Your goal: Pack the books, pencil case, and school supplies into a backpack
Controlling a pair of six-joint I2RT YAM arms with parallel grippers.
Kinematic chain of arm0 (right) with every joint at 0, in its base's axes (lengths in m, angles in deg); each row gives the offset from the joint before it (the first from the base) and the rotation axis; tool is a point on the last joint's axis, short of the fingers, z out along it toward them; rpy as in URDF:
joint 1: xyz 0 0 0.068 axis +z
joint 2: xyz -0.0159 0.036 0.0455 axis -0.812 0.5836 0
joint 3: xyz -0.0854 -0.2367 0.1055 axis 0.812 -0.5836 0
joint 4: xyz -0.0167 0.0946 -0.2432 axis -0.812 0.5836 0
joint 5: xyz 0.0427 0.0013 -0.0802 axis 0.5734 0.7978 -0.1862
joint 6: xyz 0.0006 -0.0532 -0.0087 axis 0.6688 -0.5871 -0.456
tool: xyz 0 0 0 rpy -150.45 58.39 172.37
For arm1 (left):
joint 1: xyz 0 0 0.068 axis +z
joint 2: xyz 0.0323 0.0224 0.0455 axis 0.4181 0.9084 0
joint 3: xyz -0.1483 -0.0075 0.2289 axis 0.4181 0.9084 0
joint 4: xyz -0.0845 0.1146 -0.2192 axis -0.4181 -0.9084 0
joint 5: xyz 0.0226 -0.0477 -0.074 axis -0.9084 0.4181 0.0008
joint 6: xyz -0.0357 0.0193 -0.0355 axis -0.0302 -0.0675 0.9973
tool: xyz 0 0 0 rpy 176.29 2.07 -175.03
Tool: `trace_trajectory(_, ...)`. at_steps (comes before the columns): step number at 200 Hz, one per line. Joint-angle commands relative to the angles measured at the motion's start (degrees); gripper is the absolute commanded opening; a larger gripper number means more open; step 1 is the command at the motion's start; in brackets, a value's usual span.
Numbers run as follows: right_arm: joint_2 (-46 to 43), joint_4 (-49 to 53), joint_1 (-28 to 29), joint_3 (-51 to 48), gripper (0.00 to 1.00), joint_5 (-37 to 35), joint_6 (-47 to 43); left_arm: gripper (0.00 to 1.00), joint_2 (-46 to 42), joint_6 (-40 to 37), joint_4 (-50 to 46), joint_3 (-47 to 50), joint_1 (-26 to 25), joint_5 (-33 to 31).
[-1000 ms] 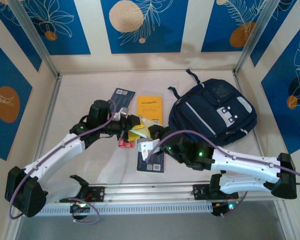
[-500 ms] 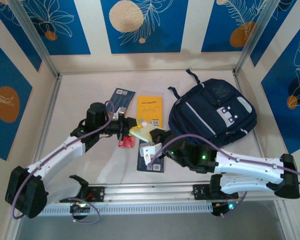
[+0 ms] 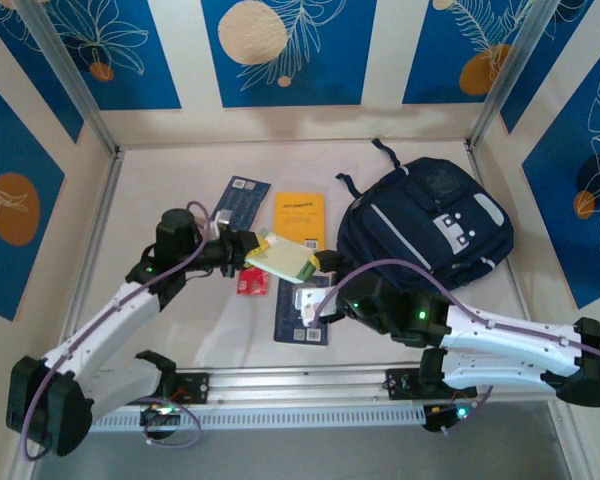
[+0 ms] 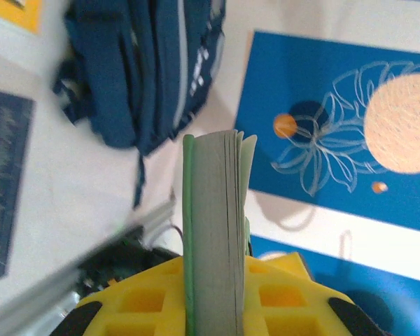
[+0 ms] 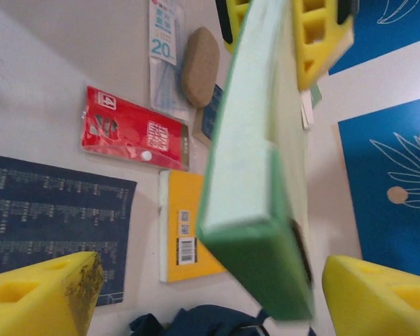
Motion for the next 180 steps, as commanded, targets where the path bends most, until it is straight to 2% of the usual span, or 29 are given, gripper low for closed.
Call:
trace_trajectory(1, -2.3, 4.8, -2.6, 1.9, 0.83, 7.9, 11.6, 0.0, -5.9, -10.6, -10.4, -2.5, 0.5, -13.3)
trace_trajectory(23, -2.6, 7.0, -8.9, 5.0, 0.81, 15.5, 22.0, 0.0, -12.1, -14.6, -15.5, -2.2, 0.5, -24.6)
trace_trajectory(41, 0.3, 9.8, -17.4, 8.9, 0.78, 18.8, 33.3, 0.0, -14.6, -15.9, -17.9, -1.8, 0.5, -28.2)
trace_trajectory(61, 8.2, 20.1, -27.0, 17.7, 0.73, 19.2, 44.0, 0.0, -14.8, -16.8, -19.0, -1.2, 0.5, -27.6)
trace_trajectory(80, 14.9, 24.1, -34.5, 20.0, 0.69, 24.1, 46.9, 0.0, -15.4, -16.8, -19.6, 0.1, 0.5, -27.2)
trace_trajectory(96, 20.1, 24.5, -37.0, 20.3, 0.67, 19.8, 48.4, 0.0, -15.8, -15.6, -19.5, 0.9, 0.4, -26.3)
trace_trajectory(113, 24.1, 24.8, -39.8, 20.7, 0.68, 18.7, 50.8, 0.0, -15.9, -16.6, -20.3, 0.5, 0.5, -24.9)
trace_trajectory(146, 29.9, 28.6, -46.1, 22.8, 0.65, 20.7, 57.0, 0.0, -15.9, -21.3, -24.6, -0.8, 0.4, -23.8)
trace_trajectory(180, 32.7, 27.6, -51.8, 21.2, 0.6, 26.6, 59.0, 0.0, -16.2, -20.4, -22.9, 0.4, 0.4, -21.8)
